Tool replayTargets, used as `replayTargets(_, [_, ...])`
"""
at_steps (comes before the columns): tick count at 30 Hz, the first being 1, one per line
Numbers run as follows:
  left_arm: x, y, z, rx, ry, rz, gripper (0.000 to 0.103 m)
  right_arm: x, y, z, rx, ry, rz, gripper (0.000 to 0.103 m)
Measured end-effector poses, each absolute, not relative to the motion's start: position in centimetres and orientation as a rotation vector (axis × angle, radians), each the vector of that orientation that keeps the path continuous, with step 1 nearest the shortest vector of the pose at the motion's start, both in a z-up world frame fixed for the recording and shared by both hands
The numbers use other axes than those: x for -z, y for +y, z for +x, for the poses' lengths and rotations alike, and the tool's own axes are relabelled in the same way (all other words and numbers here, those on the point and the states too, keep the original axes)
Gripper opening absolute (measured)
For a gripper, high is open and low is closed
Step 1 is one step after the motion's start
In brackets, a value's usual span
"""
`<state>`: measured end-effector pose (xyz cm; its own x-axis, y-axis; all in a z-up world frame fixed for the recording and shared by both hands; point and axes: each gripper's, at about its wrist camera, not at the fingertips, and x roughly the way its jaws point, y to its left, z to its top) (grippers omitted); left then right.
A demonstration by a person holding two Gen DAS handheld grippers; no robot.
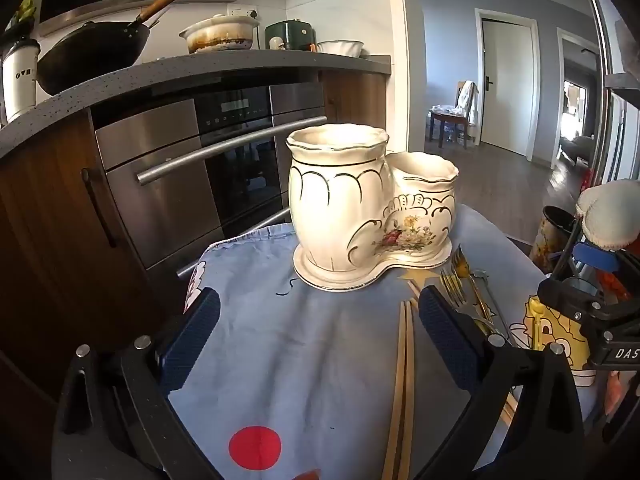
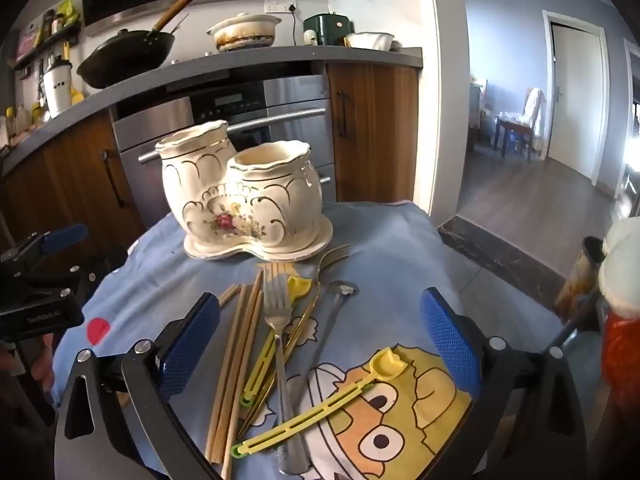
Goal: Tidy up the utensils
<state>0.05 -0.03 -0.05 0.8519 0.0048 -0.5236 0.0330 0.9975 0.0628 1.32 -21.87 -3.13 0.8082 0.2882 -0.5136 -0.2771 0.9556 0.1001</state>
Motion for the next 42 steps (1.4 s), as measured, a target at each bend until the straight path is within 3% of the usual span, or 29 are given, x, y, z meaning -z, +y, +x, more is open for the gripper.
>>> replayTargets(42, [-0.1, 0.0, -0.2, 0.021, 0.558, 0.076, 0.098, 3.2, -21.9, 0.7, -0.313, 0.569, 0.013, 0.099])
